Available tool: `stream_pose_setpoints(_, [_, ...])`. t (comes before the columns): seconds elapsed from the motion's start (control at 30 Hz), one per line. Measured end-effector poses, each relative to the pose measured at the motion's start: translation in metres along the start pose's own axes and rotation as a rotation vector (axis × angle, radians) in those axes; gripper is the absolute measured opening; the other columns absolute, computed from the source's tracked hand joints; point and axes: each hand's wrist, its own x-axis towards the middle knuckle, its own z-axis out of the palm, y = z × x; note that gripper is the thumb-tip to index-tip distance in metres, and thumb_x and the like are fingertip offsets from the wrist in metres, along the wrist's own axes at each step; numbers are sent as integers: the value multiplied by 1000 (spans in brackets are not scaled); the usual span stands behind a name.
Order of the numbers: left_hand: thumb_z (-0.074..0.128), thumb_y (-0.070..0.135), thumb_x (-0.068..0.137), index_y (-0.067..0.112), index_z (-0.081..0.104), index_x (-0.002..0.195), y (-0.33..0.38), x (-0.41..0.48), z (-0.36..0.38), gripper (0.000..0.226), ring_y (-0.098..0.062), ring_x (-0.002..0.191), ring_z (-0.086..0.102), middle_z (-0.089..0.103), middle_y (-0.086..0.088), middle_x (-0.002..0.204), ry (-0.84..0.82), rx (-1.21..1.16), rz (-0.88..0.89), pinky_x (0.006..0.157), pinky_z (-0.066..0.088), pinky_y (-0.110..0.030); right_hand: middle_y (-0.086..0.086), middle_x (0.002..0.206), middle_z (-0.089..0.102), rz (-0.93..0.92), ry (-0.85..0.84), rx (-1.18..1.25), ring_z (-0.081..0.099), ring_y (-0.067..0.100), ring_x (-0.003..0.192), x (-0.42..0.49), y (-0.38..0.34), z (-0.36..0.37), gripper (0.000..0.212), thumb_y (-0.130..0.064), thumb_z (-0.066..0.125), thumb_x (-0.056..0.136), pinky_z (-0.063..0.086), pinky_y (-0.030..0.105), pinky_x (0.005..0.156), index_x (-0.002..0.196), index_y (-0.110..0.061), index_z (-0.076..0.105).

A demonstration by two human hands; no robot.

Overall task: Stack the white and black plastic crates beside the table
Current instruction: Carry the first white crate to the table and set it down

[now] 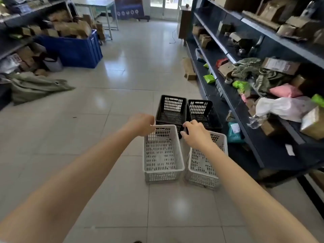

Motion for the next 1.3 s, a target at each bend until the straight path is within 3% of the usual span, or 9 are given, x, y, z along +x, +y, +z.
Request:
stream_pose_setpoints(0.3, [45,31,93,18,57,124,-93,89,6,36,-30,113,57,63,-7,122,-98,35,47,95,50,-42,6,135,45,58,-120,-7,39,29,126,95,-77,55,40,-37,43,96,43,48,96,132,-19,45])
stream_pose_setpoints(0.53, [45,31,95,20,54,128,-128,192,-14,36,-27,124,49,59,-5,129,-81,114,127,93,44,-38,8,128,48,114,-133,-4,43,30,120,196,-83,62,37,-36,43,95,45,47,90,127,-17,48])
stream_pose_setpoints(0.77, [44,30,94,19,57,123,-145,291,-15,34,-28,120,51,62,-6,122,-96,224,304,92,47,-41,9,132,46,219,-125,33,42,32,121,274,-75,62,37,-34,40,96,46,48,92,131,-22,45])
stream_pose_setpoints(1.07, [37,36,95,17,60,107,-155,447,6,32,-28,103,57,66,-5,105,-166,256,717,83,53,-44,12,131,47,587,-35,126,48,34,117,362,-76,99,36,-34,42,96,49,47,89,128,-18,48])
stream_pose_setpoints(1.17, [36,37,95,18,60,108,-161,492,15,33,-28,106,56,65,-3,107,-229,290,894,83,53,-42,11,124,53,782,5,173,52,32,112,378,-84,113,37,-35,43,96,50,47,88,128,-20,49])
stream_pose_setpoints(1.3, [39,35,94,21,58,115,-180,527,30,32,-29,113,53,63,-4,115,-358,311,964,88,50,-43,10,124,52,939,-30,258,54,31,108,383,-104,145,36,-34,41,97,48,38,78,129,-19,48])
